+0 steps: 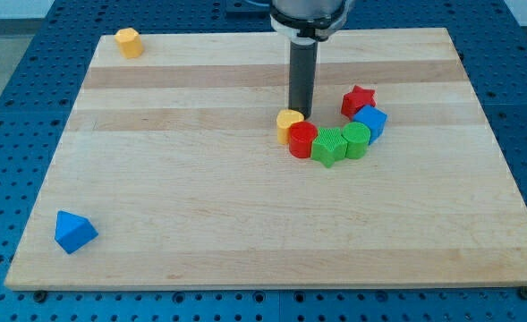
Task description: Push blue triangle towards up
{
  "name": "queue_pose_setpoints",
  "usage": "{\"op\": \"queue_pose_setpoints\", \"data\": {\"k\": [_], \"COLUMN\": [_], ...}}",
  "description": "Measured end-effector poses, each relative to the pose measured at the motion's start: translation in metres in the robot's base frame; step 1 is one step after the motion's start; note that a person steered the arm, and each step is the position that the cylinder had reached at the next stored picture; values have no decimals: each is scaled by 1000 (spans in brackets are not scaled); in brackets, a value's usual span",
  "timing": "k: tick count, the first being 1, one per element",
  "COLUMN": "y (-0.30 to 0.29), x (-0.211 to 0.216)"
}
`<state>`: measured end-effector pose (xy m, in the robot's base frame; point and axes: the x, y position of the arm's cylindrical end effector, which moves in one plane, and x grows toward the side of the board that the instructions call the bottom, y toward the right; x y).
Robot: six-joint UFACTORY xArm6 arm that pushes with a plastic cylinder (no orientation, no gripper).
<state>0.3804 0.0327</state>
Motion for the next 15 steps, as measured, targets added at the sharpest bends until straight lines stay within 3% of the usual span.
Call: {"op": "queue_pose_setpoints", "data": {"k": [2, 3, 4, 6, 8, 9, 11, 12, 15], "y": [-22, -79, -147, -93, -90, -110, -256, -269, -298], "x": [-41, -58, -30, 59, 219, 238, 230, 197, 192]}}
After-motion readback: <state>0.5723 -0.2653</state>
